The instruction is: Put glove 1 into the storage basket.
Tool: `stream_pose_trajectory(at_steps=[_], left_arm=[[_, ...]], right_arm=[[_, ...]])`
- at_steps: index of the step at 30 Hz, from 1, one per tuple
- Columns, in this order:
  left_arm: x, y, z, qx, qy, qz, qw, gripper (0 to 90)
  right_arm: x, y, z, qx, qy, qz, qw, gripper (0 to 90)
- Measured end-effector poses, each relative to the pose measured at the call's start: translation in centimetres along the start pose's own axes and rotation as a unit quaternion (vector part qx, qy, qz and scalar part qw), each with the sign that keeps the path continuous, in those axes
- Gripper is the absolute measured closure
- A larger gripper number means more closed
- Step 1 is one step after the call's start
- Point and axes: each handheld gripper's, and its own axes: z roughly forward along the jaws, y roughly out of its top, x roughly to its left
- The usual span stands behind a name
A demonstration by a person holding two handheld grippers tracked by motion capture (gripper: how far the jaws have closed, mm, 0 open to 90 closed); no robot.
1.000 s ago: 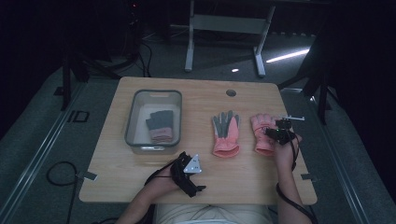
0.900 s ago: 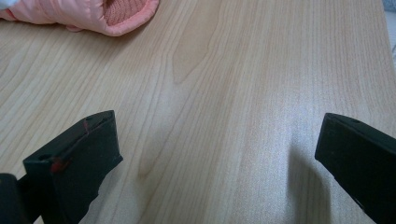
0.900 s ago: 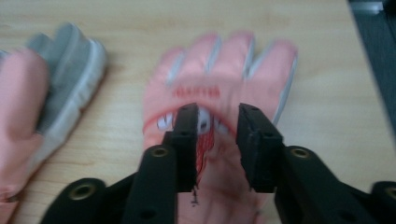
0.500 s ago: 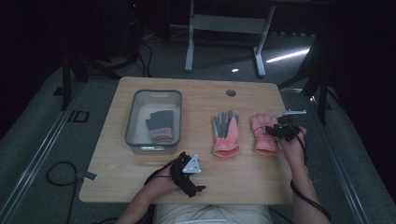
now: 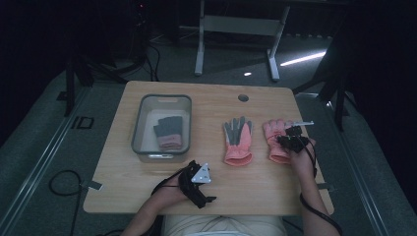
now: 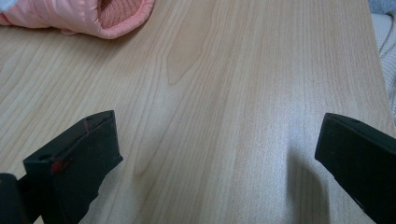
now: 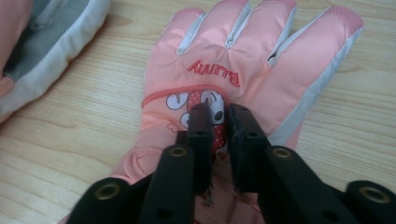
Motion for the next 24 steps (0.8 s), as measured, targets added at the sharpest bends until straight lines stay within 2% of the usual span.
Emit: stream_pose_trajectory(at_steps=[5, 11, 16, 18, 19, 24], left_arm=[[0.0, 0.0, 0.0, 0.001, 0.0, 0.0, 1.0, 0.0], [0.1, 0.0, 0.0, 0.002, 0.001, 0.001, 1.0, 0.0], [0.0, 0.1, 0.0, 0.003, 0.002, 0.001, 1.0, 0.0], [0.0, 0.1, 0.1, 0.003, 0.002, 0.001, 1.0, 0.0], [0.0, 0.1, 0.0, 0.003, 0.001, 0.001, 1.0, 0.0], [0.0, 0.1, 0.1, 0.004, 0.001, 0.003, 1.0, 0.0]], right_arm=[[-0.2, 0.3, -0.6, -0.005, 0.003, 0.019, 0.9998, 86.5], [0.5, 1.7, -3.6, -0.047, -0.026, 0.028, 0.9982, 87.0], [2.3, 3.4, -6.7, -0.08, -0.038, 0.025, 0.9958, 87.0], [2.7, 3.7, -7.1, -0.085, -0.039, 0.024, 0.9953, 87.0], [3.7, 4.4, -8.0, -0.096, -0.037, 0.022, 0.9945, 87.1], [5.5, 5.1, -8.5, -0.1, -0.031, 0.021, 0.9943, 87.1]])
